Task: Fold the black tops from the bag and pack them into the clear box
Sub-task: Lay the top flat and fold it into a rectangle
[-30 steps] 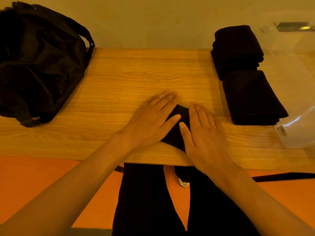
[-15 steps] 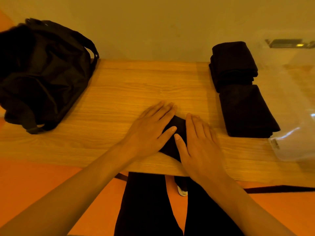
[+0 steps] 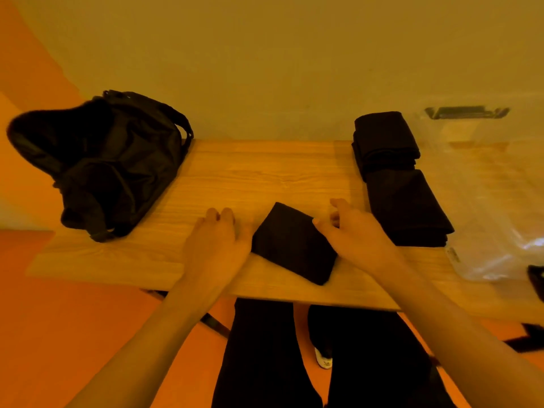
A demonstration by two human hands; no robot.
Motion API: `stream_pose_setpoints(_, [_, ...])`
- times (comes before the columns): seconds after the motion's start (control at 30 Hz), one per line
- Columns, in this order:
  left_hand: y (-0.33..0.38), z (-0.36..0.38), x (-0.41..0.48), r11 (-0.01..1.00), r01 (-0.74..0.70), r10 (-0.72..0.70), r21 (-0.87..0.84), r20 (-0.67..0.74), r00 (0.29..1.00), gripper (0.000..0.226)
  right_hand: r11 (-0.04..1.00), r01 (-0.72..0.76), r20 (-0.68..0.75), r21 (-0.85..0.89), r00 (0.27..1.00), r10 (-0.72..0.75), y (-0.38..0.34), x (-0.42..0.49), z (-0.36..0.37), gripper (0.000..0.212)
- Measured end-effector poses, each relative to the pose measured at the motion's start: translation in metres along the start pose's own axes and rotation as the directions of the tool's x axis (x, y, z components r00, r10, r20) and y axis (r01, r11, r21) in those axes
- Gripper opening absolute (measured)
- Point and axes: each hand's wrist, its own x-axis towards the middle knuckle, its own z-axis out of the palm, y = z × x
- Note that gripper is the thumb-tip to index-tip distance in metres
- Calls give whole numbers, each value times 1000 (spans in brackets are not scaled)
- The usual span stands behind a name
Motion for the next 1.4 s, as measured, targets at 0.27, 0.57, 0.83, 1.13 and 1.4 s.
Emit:
stream_pose_setpoints(0.27, [34, -10, 5, 727, 541, -264, -422, 555, 789, 58, 976, -179, 297, -124, 932, 209, -13, 32, -16, 56])
stream_pose_setpoints(0.57, [47, -2, 4, 612, 526, -241, -590, 495, 835, 82, 953, -300, 363, 27, 892, 271, -3, 32, -5, 61])
stream_pose_setpoints(0.83, [52, 11, -4, 320, 601, -150, -733, 587, 796, 30, 894, -356, 375, 273, 895, 241, -6, 13, -13, 36])
stream_pose_setpoints(1.13, [64, 12, 1, 104, 573, -12, -813, 575, 818, 27, 746, -326, 296, 581, 938, 180, -10, -15, -14, 20])
stream_pose_setpoints(1.4, [90, 17, 7, 198, 472, -18, -859, 478, 878, 26, 765, -211, 23, 608, 968, 249, 1, -26, -21, 36])
